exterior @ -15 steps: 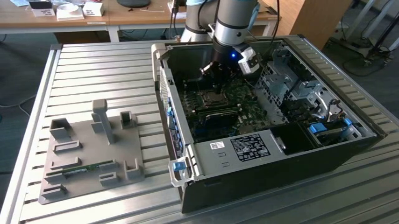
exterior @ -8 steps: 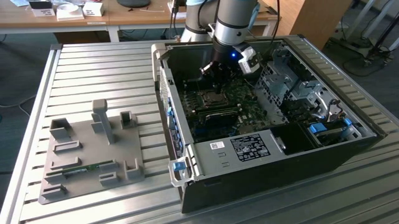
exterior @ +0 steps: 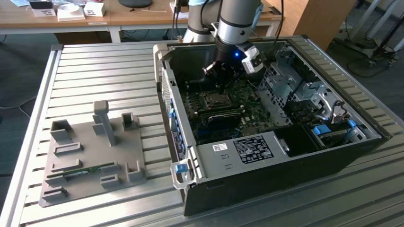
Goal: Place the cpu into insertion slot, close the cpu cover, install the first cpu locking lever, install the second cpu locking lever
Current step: 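Install the first cpu locking lever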
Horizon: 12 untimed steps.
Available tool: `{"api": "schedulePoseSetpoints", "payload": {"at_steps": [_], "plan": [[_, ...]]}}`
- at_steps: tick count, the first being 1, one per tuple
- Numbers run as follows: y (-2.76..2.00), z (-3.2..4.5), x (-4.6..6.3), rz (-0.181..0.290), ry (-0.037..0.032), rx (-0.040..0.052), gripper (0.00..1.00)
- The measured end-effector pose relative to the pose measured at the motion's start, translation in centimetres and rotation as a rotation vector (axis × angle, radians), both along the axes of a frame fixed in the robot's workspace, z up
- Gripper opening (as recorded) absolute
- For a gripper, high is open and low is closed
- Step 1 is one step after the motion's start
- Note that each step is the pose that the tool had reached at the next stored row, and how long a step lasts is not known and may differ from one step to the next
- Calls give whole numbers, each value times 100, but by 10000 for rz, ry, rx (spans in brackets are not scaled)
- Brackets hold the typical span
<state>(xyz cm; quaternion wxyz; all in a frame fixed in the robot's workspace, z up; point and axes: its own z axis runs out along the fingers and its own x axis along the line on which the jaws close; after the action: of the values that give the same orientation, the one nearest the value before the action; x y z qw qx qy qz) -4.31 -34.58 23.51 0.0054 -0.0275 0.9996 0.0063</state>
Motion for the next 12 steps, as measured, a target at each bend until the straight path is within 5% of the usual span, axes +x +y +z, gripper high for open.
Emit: {"api": "schedulePoseSetpoints", "payload": {"at_steps": [12], "plan": [[0,7,0,0,8,-1,11]]}}
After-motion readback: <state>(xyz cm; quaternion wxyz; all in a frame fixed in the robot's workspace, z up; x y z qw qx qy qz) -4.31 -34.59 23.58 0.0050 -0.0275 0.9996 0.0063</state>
